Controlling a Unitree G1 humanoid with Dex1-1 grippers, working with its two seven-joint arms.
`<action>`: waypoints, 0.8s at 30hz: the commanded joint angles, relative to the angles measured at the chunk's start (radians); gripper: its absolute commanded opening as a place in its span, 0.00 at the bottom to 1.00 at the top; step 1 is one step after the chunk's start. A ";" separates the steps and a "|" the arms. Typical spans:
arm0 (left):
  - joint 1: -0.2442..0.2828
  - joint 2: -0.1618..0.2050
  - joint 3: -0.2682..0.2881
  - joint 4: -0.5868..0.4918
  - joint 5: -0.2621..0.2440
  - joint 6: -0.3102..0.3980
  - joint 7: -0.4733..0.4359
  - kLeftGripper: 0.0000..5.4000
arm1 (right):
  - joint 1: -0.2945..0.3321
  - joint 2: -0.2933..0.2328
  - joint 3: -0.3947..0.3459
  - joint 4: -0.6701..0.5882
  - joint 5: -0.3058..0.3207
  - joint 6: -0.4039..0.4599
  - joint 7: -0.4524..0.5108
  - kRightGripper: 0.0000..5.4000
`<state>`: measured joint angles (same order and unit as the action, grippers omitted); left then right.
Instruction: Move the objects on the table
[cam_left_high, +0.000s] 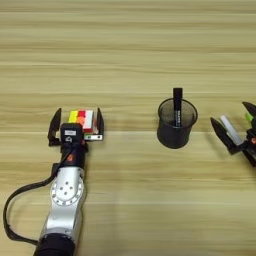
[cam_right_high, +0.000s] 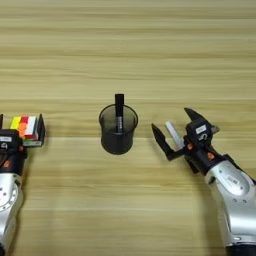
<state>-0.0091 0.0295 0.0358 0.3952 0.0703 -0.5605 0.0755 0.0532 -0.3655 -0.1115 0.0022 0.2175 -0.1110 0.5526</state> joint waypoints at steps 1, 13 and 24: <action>0.002 0.005 0.004 -0.010 -0.001 0.016 -0.001 1.00 | 0.015 -0.027 0.011 -0.028 -0.001 0.022 0.023 1.00; 0.001 0.005 0.005 -0.008 0.000 0.015 0.001 1.00 | 0.059 -0.056 0.078 -0.059 -0.005 0.033 0.118 1.00; 0.002 0.005 0.004 -0.009 0.000 0.015 0.000 1.00 | 0.040 -0.053 0.144 -0.043 -0.037 0.013 0.146 1.00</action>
<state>-0.0090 0.0298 0.0359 0.3951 0.0704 -0.5593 0.0755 0.1087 -0.4177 0.0165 -0.0431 0.1928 -0.0955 0.6899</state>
